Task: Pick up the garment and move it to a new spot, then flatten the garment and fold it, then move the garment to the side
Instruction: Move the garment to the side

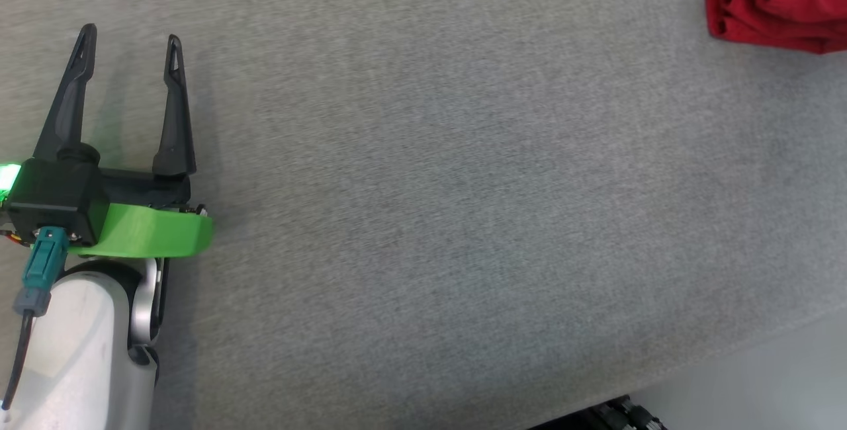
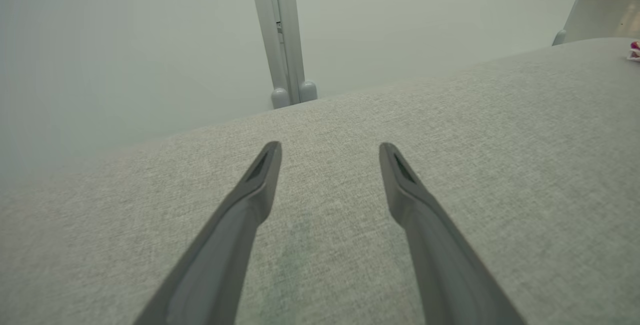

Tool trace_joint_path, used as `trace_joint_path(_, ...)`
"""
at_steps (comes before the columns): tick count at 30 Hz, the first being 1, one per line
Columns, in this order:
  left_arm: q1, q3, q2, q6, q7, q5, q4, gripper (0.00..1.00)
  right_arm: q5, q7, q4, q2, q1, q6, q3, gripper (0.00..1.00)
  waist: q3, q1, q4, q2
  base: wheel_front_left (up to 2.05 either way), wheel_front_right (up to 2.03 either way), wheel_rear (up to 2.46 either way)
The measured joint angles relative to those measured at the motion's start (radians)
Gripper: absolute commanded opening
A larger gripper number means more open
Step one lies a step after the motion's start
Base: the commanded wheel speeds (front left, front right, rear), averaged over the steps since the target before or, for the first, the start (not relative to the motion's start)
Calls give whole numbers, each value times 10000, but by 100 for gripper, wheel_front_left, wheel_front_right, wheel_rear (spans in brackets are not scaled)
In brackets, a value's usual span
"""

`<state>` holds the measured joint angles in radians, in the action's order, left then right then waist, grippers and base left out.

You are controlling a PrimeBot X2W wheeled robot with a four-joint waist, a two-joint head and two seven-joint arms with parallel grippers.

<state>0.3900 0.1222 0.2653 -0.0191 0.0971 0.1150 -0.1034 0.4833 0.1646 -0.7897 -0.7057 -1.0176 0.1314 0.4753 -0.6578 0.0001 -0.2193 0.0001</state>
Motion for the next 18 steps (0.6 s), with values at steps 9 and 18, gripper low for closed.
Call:
trace_joint_path(9,-110,219,25,-44,-301,-50,-788,100,98,-140,-240,-433,-1269,0,591,0,-545,0,-818,0,0,0,0)
trace_joint_path(18,-167,267,-63,-207,-117,17,-884,100,236,-259,-826,-571,-2178,0,1312,24,-657,-1,-518,0,0,0,0)
